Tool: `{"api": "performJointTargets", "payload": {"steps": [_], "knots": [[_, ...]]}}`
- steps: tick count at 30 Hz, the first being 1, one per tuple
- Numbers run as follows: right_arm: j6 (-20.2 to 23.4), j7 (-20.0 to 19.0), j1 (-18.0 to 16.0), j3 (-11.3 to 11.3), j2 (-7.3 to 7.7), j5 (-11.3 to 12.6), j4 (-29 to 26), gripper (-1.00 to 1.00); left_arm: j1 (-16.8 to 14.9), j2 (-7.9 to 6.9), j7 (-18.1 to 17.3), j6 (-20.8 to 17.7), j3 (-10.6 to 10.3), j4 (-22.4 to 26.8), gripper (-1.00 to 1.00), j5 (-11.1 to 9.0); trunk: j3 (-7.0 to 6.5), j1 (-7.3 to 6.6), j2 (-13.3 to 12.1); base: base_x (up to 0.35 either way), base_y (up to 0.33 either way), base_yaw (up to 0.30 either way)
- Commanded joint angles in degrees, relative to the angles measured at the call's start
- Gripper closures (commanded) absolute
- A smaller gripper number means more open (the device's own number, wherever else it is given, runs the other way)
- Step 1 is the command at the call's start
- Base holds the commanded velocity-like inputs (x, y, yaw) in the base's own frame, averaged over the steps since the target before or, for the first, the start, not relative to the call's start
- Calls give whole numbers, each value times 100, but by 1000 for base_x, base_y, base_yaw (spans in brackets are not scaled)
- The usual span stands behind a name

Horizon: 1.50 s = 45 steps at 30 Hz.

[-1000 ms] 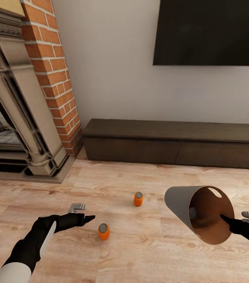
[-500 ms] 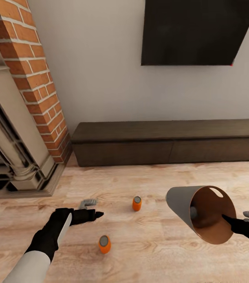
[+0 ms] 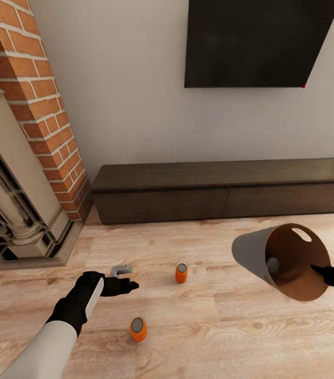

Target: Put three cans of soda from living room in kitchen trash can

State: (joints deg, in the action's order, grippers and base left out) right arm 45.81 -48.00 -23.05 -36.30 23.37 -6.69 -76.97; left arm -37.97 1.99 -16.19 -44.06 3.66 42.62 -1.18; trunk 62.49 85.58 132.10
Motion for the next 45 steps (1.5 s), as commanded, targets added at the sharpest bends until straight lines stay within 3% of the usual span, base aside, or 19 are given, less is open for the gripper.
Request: {"api": "performJointTargets", "payload": {"steps": [1,3,7,13,17,19,23,25,34,37,45], "knots": [[86,-10,-69,29,25,-6,-13,100,-3,2,9,-59,2,-2,-100,-2,0,0,0,0,0,-2],[163,-7,-132,123,40,-7,-21,100,-6,3,20,-111,2,-9,-100,-1,0,0,0,0,0,-1],[227,5,-191,532,46,-21,-60,100,-8,9,128,-123,9,-13,-100,-16,0,0,0,0,0,0],[268,50,-270,702,29,-15,-94,100,6,193,494,-53,5,-38,-100,-12,0,0,0,0,0,0],[324,536,-591,1098,28,-8,-74,100,4,231,704,100,4,-197,-100,-44,0,0,0,0,0,0],[344,972,-788,1403,-8,-3,-47,100,2,242,767,350,4,-304,-100,-45,0,0,0,0,0,0],[355,1281,-892,1857,-67,4,-34,100,1,241,805,541,10,-366,-100,-44,-54,-66,-120,0,0,0],[357,1334,-910,1949,-75,10,-36,100,0,243,816,571,11,-380,-100,-38,-90,-110,-200,0,0,0],[577,1386,-928,1997,-78,4,-78,100,0,289,827,600,6,-418,-100,-9,-251,-308,-561,0,0,0],[630,1389,-927,1985,-75,2,-91,100,2,301,827,612,5,-474,-100,-33,-251,-308,-561,0,0,0],[669,1390,-929,1997,-78,0,-108,100,0,412,830,613,3,-538,-100,-19,-108,-132,-240,0,0,0]]}}
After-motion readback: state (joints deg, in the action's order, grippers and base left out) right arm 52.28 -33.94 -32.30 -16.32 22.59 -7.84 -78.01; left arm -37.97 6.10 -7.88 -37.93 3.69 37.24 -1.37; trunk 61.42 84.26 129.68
